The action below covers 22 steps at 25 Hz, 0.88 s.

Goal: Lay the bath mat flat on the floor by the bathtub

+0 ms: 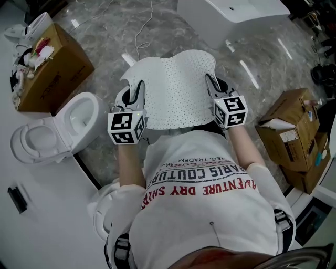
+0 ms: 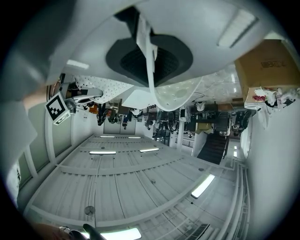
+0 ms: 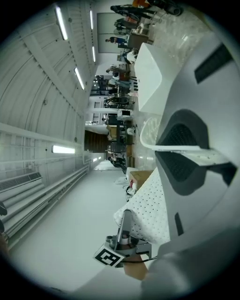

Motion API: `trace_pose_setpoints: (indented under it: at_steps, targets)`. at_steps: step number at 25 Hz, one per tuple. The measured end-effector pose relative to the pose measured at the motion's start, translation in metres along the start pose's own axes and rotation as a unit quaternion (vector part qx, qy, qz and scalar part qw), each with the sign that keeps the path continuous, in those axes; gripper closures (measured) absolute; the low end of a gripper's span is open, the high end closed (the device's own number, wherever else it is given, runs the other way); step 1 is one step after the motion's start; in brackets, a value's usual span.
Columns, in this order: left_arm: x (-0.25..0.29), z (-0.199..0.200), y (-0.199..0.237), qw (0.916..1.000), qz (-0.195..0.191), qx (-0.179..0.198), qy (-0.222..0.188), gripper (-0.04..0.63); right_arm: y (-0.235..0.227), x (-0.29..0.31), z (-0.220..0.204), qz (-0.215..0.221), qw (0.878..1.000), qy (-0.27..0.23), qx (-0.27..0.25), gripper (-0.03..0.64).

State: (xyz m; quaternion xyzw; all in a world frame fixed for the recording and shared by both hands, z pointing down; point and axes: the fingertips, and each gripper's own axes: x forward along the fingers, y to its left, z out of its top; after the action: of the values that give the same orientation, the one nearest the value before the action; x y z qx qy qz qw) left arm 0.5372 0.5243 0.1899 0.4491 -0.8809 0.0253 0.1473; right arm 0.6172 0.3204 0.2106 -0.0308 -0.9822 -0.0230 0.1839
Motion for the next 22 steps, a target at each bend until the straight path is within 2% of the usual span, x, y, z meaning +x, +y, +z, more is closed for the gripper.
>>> trace_pose_setpoints:
  at_steps: [7,11,16,22]
  targets:
    - [0.026,-0.013,0.021,0.9993,0.018,-0.023,0.023,0.577,-0.009,0.044,-0.011,0.028,0.999,0.031,0.007,0.604]
    - [0.055,-0.013,0.040,0.9977,0.040,-0.031,0.044,0.577,-0.024,0.091,-0.014,0.061,0.997,0.049,0.011,0.604]
    - [0.113,-0.001,0.084,0.9953,0.059,-0.037,0.068,0.577,-0.046,0.171,-0.005,0.096,0.993,0.065,0.014,0.604]
    - [0.209,0.035,0.141,0.9933,0.073,-0.027,0.086,0.577,-0.106,0.263,0.023,0.121,0.990,0.075,0.024,0.604]
